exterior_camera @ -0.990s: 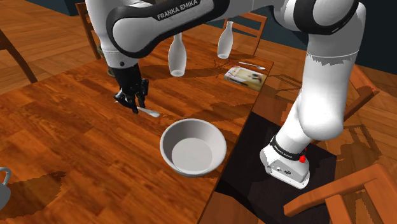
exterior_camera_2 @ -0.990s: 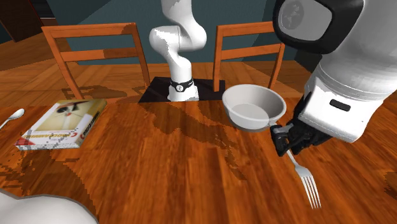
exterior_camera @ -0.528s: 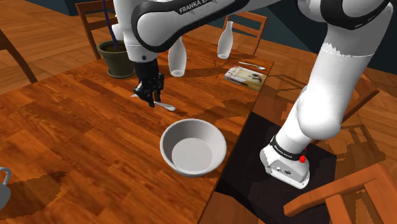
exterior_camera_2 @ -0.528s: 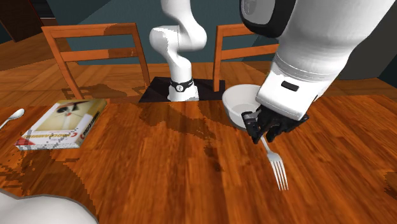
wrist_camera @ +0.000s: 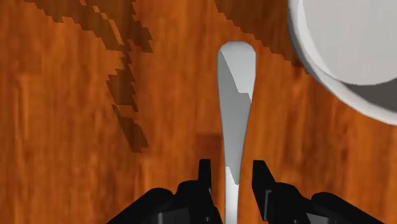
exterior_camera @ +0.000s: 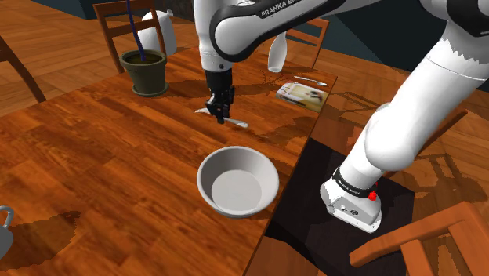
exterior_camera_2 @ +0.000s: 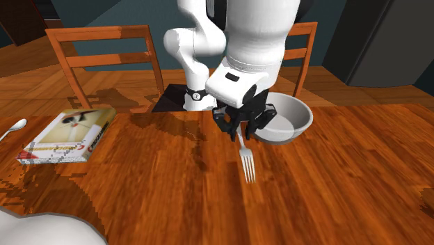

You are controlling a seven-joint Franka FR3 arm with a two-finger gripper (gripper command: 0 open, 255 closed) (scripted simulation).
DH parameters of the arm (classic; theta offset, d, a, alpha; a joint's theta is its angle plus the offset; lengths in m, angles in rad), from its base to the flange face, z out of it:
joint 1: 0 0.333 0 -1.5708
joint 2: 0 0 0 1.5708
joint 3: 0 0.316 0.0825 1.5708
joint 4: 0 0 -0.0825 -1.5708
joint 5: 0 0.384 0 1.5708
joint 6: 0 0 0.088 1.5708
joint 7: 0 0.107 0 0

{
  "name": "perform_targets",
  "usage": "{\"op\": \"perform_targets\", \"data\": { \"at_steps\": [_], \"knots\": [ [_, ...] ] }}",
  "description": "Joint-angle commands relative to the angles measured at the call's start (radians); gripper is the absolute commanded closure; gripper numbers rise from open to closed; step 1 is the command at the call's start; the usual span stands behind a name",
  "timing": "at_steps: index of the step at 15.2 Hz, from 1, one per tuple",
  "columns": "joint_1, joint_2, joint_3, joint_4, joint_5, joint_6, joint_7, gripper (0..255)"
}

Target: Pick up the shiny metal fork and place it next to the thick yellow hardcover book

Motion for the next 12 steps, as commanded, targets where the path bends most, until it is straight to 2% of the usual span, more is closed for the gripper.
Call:
{"op": "perform_targets", "data": {
  "at_steps": [1,6,12],
  "knots": [
    [-0.016,-0.056,-0.02,-0.055,0.01,0.0,-0.045,255],
    [-0.058,-0.183,-0.088,-0.188,0.012,0.003,-0.161,255],
    [-0.115,-0.312,-0.182,-0.313,-0.022,-0.004,-0.299,255]
  ]
}}
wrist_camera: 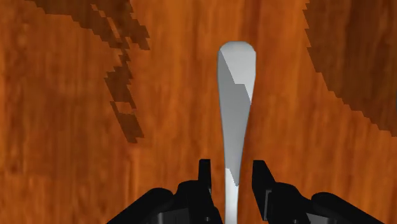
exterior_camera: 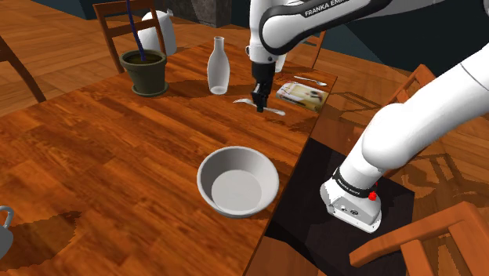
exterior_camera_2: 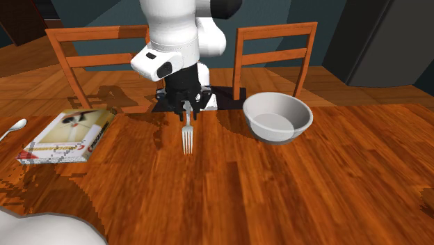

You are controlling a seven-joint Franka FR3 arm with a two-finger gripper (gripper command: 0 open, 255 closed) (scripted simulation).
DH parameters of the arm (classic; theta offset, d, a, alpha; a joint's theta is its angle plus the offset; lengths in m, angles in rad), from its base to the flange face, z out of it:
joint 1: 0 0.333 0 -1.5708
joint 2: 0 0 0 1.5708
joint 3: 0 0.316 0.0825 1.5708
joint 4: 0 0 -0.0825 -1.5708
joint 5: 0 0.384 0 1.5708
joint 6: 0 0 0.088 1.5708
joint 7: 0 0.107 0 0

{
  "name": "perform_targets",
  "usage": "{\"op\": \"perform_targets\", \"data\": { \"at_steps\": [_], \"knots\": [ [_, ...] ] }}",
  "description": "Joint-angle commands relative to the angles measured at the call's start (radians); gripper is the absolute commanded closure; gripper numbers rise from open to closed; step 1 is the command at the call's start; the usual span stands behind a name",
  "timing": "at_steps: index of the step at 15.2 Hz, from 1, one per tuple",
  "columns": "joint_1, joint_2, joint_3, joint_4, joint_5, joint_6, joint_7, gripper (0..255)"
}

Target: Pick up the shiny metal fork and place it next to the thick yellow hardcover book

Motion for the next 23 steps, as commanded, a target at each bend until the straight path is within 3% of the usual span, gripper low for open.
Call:
{"op": "perform_targets", "data": {
  "at_steps": [1,12,23],
  "knots": [
    [-0.021,-0.041,-0.034,-0.043,-0.016,0.002,-0.049,255],
    [-0.171,-0.177,-0.235,-0.154,-0.162,-0.015,-0.307,255],
    [-0.18,-0.103,-0.253,-0.241,-0.178,0.147,-0.31,255]
  ]
}}
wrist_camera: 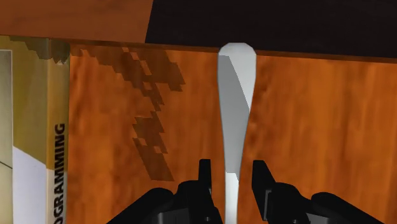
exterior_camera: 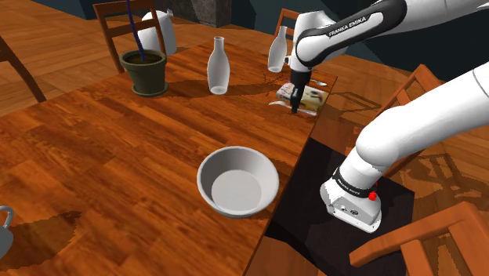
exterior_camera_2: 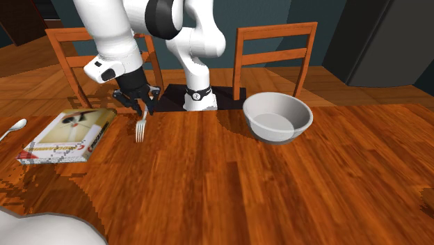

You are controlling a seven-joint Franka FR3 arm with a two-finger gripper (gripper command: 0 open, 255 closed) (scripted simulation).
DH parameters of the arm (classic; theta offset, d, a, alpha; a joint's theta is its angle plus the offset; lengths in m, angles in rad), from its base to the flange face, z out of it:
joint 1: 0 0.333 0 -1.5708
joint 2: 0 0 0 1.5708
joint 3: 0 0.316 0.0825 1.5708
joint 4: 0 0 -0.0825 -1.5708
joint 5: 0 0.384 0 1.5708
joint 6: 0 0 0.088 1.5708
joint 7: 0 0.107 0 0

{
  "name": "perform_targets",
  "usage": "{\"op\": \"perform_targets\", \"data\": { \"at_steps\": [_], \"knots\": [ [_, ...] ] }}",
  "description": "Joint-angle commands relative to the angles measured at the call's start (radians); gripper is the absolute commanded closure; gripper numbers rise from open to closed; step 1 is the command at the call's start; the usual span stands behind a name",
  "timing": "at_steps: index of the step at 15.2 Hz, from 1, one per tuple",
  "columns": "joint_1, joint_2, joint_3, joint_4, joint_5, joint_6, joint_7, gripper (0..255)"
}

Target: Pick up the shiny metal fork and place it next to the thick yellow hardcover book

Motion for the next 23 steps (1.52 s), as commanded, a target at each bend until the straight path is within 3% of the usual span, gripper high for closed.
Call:
{"op": "perform_targets", "data": {
  "at_steps": [1,6,14,15,20,23],
  "knots": [
    [0.001,0.022,-0.001,-0.013,-0.001,0.035,0.003,255],
    [0.0,0.083,-0.006,-0.05,-0.006,0.133,0.008,255],
    [0.0,0.083,-0.006,-0.05,-0.006,0.133,0.008,255],
    [0.0,0.083,-0.006,-0.049,-0.006,0.133,0.008,0],
    [0.0,0.083,-0.006,-0.05,-0.006,0.133,0.008,0],
    [0.006,0.023,0.003,0.015,0.005,0.008,0.005,0]
  ]
}}
